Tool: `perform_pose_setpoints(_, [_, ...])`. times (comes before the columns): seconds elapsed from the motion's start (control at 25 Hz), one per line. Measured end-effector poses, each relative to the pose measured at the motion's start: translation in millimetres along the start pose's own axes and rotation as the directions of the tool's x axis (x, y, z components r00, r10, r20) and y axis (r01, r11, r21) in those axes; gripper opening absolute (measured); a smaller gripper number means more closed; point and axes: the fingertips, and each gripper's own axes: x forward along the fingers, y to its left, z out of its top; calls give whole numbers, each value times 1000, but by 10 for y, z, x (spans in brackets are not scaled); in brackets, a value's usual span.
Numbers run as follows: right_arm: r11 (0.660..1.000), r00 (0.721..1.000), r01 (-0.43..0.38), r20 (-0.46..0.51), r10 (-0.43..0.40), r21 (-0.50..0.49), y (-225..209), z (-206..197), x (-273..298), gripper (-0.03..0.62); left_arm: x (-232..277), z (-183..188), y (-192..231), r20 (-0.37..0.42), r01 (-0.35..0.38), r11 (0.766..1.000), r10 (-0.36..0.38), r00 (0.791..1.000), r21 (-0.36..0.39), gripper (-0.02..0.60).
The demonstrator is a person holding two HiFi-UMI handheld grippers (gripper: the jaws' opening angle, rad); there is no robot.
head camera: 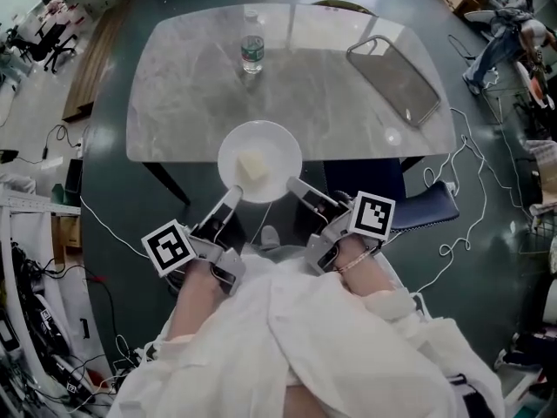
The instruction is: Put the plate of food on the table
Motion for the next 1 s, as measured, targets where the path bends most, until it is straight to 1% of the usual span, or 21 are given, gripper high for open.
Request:
perform_pose_setpoints(0.08, [1000, 1000, -4, -9, 4, 4, -36, 17, 24, 8, 36, 6, 39, 5, -2, 1000, 2, 1000, -10, 25])
perform_pose_setpoints(0.2, [1000, 1000, 5, -15, -5, -9, -69, 65, 75, 8, 77, 65, 54, 9, -5, 1000, 6, 1000, -4, 25])
perform_pose_setpoints(0.32, [1000, 1000, -4, -20, 4, 0, -55, 115, 152, 8, 120, 134, 53, 18, 6, 1000, -6, 1000, -6, 25])
perform_pose_setpoints(0.48, [1000, 1000, -8, -2, 8, -24, -33, 156, 174, 8, 155, 160, 57, 15, 28, 1000, -27, 1000, -14, 25])
perform_pose_setpoints(0.6, [1000, 1000, -11, 17, 11, -10, -52, 204, 221, 8, 203, 211, 62, 0, 28, 1000, -28, 1000, -8, 25])
perform_pose_setpoints(0.72, [1000, 1000, 2, 20, -2, 0, -66, 445, 506, 8, 439, 511, 68, -17, 24, 999, -24, 1000, -21, 25])
perform_pose_setpoints(0.88, [1000, 999, 27, 28, -27, 10, -71, 664, 912, 8, 617, 938, 177, -37, -3, 999, 2, 999, -41, 25])
perform_pose_setpoints(1.0, [999, 999, 30, 37, -31, 39, -5, 857, 1322, 8, 785, 1386, 188, -63, -17, 999, 15, 998, -41, 25])
